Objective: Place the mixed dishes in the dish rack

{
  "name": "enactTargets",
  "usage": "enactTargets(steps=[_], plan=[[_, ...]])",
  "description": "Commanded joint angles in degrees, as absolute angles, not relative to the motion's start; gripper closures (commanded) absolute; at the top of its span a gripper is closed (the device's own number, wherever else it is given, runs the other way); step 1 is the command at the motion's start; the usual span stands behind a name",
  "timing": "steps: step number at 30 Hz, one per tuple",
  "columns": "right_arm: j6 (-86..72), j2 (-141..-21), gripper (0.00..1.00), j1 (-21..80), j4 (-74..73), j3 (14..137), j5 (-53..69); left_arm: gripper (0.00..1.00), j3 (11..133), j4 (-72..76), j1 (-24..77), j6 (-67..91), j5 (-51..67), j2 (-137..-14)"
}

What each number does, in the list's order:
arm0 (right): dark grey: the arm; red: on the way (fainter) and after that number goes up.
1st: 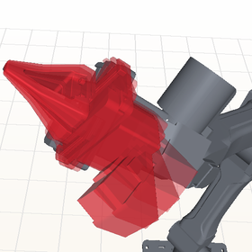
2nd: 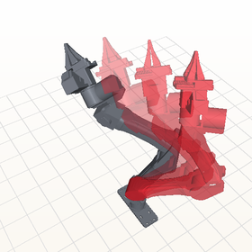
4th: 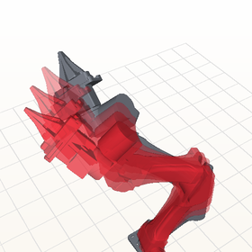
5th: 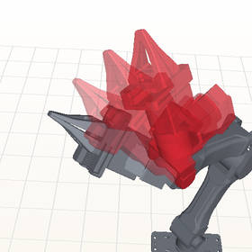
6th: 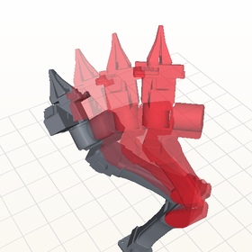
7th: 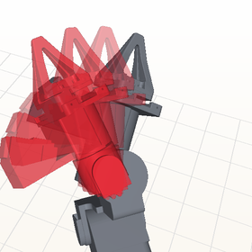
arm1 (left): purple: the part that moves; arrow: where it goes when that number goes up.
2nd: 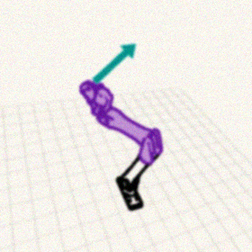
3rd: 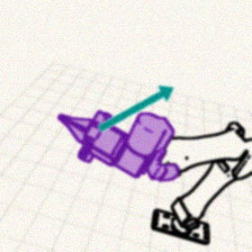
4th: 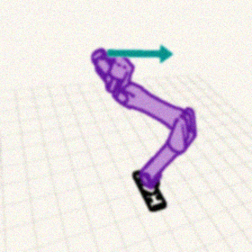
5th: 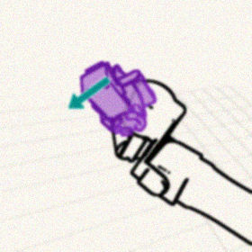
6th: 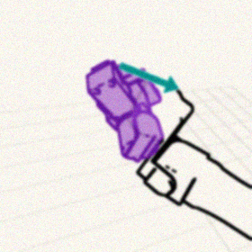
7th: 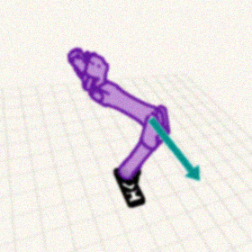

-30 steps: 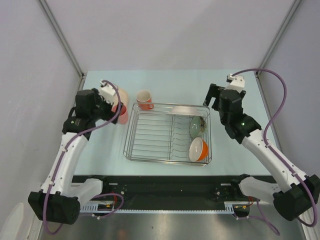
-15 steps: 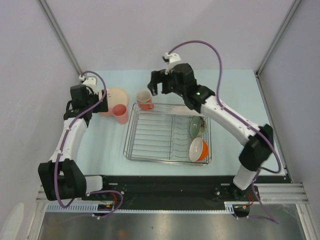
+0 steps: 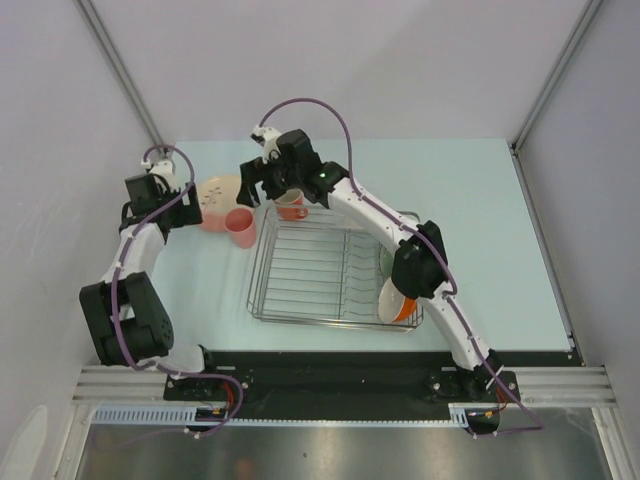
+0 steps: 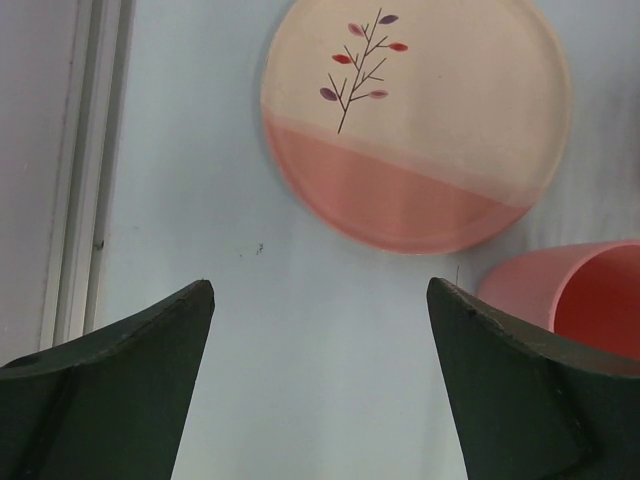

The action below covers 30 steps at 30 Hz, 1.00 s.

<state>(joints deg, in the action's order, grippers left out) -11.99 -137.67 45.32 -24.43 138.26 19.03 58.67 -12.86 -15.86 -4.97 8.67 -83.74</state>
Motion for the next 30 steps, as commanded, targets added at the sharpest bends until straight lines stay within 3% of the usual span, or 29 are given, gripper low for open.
enactTargets(steps=[1, 8, 12, 17, 21, 30], plan=[[-17.3, -139.7, 0.00, 43.7, -17.3, 140.5, 26.4, 0.07, 61.0, -8.9, -17.7, -5.0, 10.8, -86.8], [-21.0, -143.3, 0.00, 43.7, -11.6, 142.2, 29.0, 0.08, 62.9, -8.5, -18.7, -4.8, 11.2, -92.6], [-20.6, -143.5, 0.00, 43.8, -14.3, 142.6, 23.6, 0.09, 61.5, -8.3, -18.8, -5.3, 13.0, -92.4], [-16.5, -137.3, 0.00, 46.7, -14.2, 132.5, 14.2, 0.09, 58.1, -9.3, -18.5, -6.1, 18.0, -88.5], [-16.5, -138.4, 0.00, 49.8, -16.1, 135.3, 9.4, 0.10, 53.3, -9.6, -17.6, -8.4, 19.4, -83.9], [-21.4, -142.8, 0.00, 51.8, -15.5, 137.2, 11.8, 0.09, 55.9, -10.1, -17.4, -10.0, 16.4, -85.4]])
